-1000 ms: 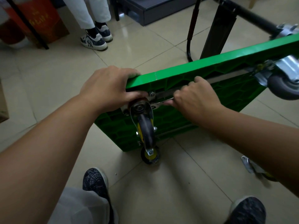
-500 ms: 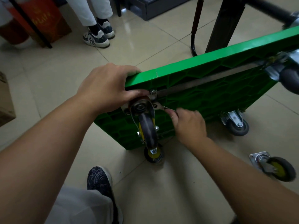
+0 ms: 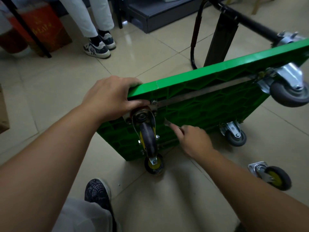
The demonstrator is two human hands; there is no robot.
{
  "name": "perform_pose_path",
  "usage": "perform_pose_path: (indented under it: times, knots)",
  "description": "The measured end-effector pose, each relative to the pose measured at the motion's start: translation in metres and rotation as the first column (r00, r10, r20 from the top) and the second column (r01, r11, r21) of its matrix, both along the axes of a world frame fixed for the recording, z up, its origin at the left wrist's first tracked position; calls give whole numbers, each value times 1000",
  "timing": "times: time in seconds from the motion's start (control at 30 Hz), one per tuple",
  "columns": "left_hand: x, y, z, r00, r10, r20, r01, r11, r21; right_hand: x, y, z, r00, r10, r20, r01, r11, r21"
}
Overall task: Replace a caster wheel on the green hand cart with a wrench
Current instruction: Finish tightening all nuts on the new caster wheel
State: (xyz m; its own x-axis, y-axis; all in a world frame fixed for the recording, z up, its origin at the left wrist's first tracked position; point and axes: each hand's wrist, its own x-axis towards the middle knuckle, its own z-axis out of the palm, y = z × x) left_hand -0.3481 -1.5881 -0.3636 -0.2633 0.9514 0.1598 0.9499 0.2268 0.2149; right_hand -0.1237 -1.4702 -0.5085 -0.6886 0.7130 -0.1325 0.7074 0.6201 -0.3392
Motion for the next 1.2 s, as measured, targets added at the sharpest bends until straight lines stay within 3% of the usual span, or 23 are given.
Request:
perform_pose_path:
  times: [0.07,0.2,0.3,0.43,0.63,0.83,1.0,1.2]
  knots:
    - [-1,0,0,1000,2,3,-2,1000,-3,19,15,13,978,57,201,-104,967,235]
    - [0,-1,1,1000,11,14,-11,1000,-7,23,36,54,983,180,46,-174,803,570]
    - [1,-1,3,1000,4,17,-4,1000,-17,3,38,103,950,293,105,-276,638,719]
    - [0,-1,3,1000,0,8,0,1000,-16,-19,34,142,928,256,271,-371,564,737]
    - [0,0,3,1000,11,29,-10,1000,-22,-21,33,148,916,233,327,-402,515,757]
    - [2,-1,6,999,13,40,-12,999,-41,-22,26,144,921,205,331,-386,591,709]
    - [4,-1,6,999,11,32,-10,999,-35,-25,24,138,924,200,326,-380,570,728]
    - [5,-2,5,1000,11,18,-10,999,-36,-22,30,105,974,159,161,-226,628,745]
